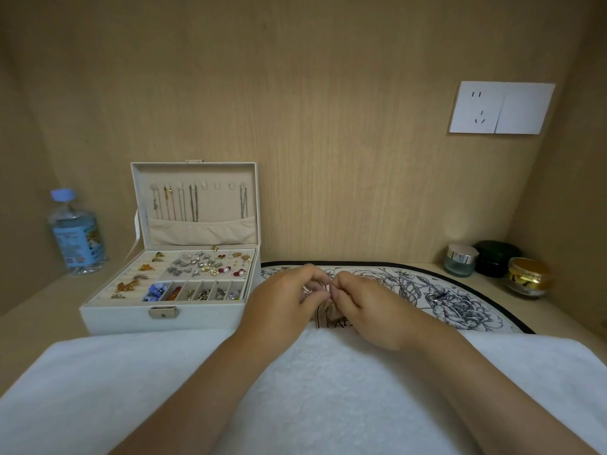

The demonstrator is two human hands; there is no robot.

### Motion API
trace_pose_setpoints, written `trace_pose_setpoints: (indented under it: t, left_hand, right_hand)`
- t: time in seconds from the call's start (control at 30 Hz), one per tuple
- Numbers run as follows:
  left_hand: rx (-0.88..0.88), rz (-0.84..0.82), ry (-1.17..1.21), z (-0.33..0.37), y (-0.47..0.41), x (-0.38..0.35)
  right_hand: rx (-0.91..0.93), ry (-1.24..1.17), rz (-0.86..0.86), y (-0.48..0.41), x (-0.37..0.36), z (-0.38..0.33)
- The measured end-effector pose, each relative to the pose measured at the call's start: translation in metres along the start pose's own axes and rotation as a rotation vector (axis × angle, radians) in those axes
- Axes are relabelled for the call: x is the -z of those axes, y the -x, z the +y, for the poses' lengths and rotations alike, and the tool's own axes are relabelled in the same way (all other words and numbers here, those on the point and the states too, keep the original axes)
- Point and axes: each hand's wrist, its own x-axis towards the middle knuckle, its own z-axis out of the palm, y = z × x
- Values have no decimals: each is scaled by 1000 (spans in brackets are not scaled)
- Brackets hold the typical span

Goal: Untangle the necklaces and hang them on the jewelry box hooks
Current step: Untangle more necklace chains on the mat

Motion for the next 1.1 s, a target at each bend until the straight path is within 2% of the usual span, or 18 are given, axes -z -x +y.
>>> trace_pose_setpoints:
  t: [0.1,0.23,0.37,0.47,0.57,0.7,0.83,0.97,1.1]
  left_hand:
    - [60,-23,177,-2,0,-5]
    - [187,-45,421,0,-1,-10]
    - [162,-61,382,-3,1,-12]
    - [85,-61,243,-2,2,-10]
    - [84,-66,202,1,0,-7]
    - [11,-36,41,3,4,-6]
    - [70,-18,186,2,3,-8]
    - [194,-21,385,4,2,-12]
    - [298,9,427,1,0,-12]
  right_hand:
    - [-68,-230,5,0,-3,-1]
    - [-106,-318,4,0,-1,-2]
    - [-96,-286,-56,-1,7,-2]
    - [-75,-231,-5,2,9,1]
    - [-103,-315,36,1,4,-1]
    - [-118,-289,-44,0,5,-5]
    - [-104,-420,-94,1,3,2]
    - [-97,-490,-15,-1,0,3]
    - [-97,-512,99,-2,0,2]
